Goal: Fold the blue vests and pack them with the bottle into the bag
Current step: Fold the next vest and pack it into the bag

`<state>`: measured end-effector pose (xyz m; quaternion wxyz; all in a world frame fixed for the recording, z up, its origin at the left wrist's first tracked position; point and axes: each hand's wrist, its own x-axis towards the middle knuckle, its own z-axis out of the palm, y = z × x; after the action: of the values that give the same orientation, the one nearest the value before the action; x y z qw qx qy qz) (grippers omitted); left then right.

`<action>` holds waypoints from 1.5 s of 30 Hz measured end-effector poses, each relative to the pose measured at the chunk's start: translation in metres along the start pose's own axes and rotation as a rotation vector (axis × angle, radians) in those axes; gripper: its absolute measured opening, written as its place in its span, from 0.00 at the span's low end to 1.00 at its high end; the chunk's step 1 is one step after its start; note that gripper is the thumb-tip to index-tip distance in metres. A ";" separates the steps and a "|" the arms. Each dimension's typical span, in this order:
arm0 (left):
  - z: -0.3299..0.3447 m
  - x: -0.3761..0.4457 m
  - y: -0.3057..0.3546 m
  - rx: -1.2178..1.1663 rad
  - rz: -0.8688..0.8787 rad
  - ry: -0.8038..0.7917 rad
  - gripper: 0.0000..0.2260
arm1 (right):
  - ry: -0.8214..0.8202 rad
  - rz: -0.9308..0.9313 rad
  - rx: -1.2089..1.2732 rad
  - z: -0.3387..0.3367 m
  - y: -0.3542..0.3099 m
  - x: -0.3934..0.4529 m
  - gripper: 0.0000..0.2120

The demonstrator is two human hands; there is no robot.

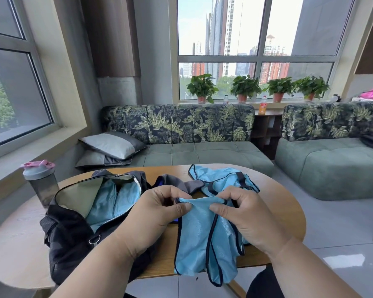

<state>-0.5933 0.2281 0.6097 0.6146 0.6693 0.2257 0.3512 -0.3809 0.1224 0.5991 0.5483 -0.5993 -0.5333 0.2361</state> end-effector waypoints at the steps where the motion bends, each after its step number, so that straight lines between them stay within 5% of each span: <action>1: -0.002 0.001 -0.003 0.041 -0.001 0.019 0.02 | 0.007 0.005 0.016 -0.001 -0.001 0.000 0.05; 6: -0.010 0.008 -0.011 0.179 0.022 0.159 0.05 | 0.036 -0.017 0.021 -0.003 -0.005 -0.001 0.05; 11: -0.008 0.007 -0.012 -0.125 -0.007 0.133 0.07 | -0.032 -0.049 0.098 -0.002 -0.011 -0.004 0.08; 17: 0.004 0.004 -0.009 -0.471 0.013 0.042 0.02 | -0.024 0.031 0.666 -0.003 -0.010 -0.004 0.13; 21: 0.004 0.006 -0.016 -0.572 -0.057 0.004 0.08 | -0.264 0.007 1.067 -0.011 -0.013 0.000 0.15; 25: 0.012 0.004 -0.023 -0.587 -0.122 -0.071 0.06 | -0.468 -0.007 1.207 -0.010 -0.007 0.003 0.15; 28: 0.017 0.000 -0.031 -0.526 -0.126 -0.217 0.01 | -0.368 0.022 1.183 -0.002 -0.009 0.001 0.15; 31: 0.019 -0.002 -0.032 -0.338 -0.059 -0.240 0.07 | -0.111 0.079 1.041 0.004 -0.013 -0.001 0.15; 34: 0.020 -0.001 -0.032 -0.254 -0.028 -0.198 0.07 | -0.021 0.075 0.976 0.005 -0.017 -0.001 0.13; 41: 0.026 -0.001 -0.037 -0.227 -0.047 -0.107 0.08 | 0.025 0.051 0.826 0.004 -0.014 -0.001 0.13; 45: 0.023 0.002 -0.031 -0.262 -0.015 -0.051 0.07 | -0.026 0.032 0.492 -0.005 -0.015 -0.006 0.13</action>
<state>-0.5704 0.2187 0.5798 0.7047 0.5904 0.1672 0.3562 -0.3838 0.1124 0.6129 0.6668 -0.4533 -0.4572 0.3752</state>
